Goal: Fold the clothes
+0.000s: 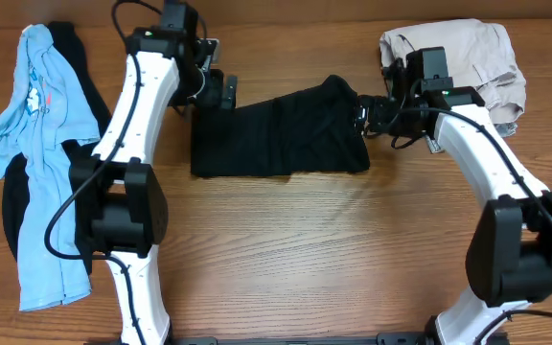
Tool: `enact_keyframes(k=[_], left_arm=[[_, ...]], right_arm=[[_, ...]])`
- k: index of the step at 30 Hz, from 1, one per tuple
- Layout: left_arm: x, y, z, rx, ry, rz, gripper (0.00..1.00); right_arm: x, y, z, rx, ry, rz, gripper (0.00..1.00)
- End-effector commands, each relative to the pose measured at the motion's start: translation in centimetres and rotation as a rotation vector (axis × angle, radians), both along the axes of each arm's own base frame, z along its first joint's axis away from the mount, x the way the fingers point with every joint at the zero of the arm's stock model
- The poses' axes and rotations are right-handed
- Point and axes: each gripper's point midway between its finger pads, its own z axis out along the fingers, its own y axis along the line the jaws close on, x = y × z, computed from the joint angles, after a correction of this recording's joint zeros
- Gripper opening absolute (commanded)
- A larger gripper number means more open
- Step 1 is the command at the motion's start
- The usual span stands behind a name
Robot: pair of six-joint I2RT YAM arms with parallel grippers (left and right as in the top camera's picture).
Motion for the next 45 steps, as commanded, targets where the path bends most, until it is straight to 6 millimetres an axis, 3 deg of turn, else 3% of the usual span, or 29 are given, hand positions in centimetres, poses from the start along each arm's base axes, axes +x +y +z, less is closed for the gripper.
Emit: enact_keyframes(k=[1, 10, 16, 20, 26, 30, 45], left_arm=[[0.3, 0.1, 0.5, 0.017, -0.023, -0.036, 1.00], [0.0, 0.9, 0.2, 0.061, -0.009, -0.026, 1.00], [0.0, 0.9, 0.2, 0.061, -0.009, -0.027, 1.00], [0.0, 0.9, 0.2, 0.061, -0.009, -0.026, 1.00], [0.0, 0.9, 0.0, 0.061, -0.006, -0.027, 1.00], [0.0, 0.9, 0.0, 0.061, -0.005, -0.027, 1.00], [0.0, 0.9, 0.0, 0.062, -0.005, -0.027, 1.00]], right_arm=[[0.6, 1.2, -3.7, 0.030, 0.017, 0.105, 1.00], [1.1, 1.9, -9.4, 0.068, 0.090, 0.112, 1.00], [1.3, 2.6, -9.8, 0.107, 0.087, 0.127, 0.99], [1.0, 3.4, -9.5, 0.164, 0.106, 0.123, 0.94], [0.2, 6.3, -8.3, 0.339, 0.164, 0.113, 0.85], [0.2, 8.0, -8.3, 0.353, 0.165, 0.121, 0.83], [0.6, 10.7, -5.1, 0.555, 0.118, 0.211, 0.64]])
